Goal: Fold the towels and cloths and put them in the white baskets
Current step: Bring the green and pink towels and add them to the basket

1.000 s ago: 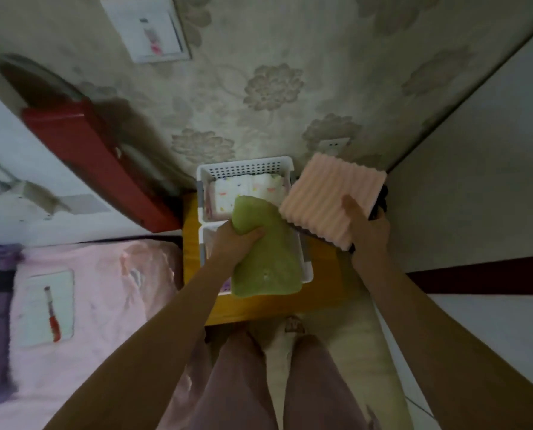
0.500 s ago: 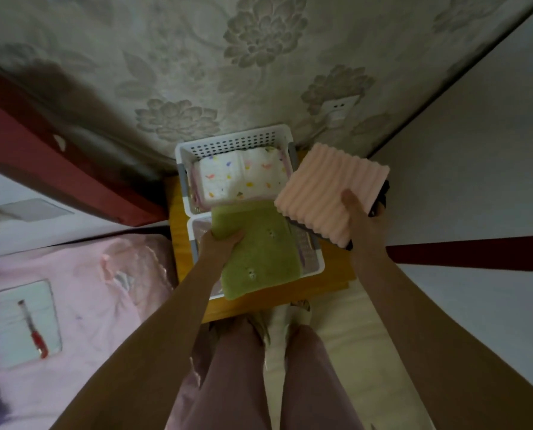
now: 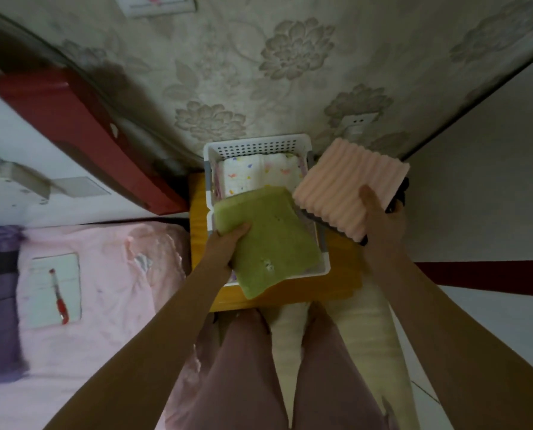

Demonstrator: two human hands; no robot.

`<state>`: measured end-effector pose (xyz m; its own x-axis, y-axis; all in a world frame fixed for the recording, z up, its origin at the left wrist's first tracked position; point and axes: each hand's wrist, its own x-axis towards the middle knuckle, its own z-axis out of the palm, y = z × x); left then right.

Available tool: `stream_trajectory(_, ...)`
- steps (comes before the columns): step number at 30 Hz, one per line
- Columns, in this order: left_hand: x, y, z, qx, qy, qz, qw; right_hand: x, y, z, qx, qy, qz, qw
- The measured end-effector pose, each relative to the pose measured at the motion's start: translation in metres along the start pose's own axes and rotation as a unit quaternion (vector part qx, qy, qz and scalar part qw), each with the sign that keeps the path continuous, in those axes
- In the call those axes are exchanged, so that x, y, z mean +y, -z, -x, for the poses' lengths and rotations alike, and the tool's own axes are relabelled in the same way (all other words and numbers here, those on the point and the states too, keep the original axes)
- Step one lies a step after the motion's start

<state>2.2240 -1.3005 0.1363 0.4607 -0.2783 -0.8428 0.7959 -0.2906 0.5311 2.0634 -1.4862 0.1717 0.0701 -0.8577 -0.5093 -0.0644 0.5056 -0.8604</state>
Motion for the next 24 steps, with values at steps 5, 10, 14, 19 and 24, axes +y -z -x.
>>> stream_trajectory(5,-0.015,-0.004,0.02,0.12,-0.049,0.122,0.984,-0.007,0.004,-0.007,-0.011,-0.005,0.018,1.0)
stream_trajectory(10,-0.027,-0.025,0.028,0.221,-0.103,0.179,0.953,-0.014,0.015,-0.019,-0.055,0.008,0.062,0.996)
stream_trajectory(14,-0.032,-0.051,0.027,0.232,-0.097,0.266,0.931,-0.021,0.028,-0.034,-0.065,-0.001,0.094,0.993)
stream_trajectory(19,-0.062,-0.076,0.011,0.258,-0.03,0.286,0.922,-0.014,0.038,-0.043,-0.079,-0.031,0.107,0.991)
stream_trajectory(24,-0.093,-0.073,0.003,0.292,0.051,0.267,0.917,0.001,0.046,-0.046,-0.085,-0.044,0.117,0.989)
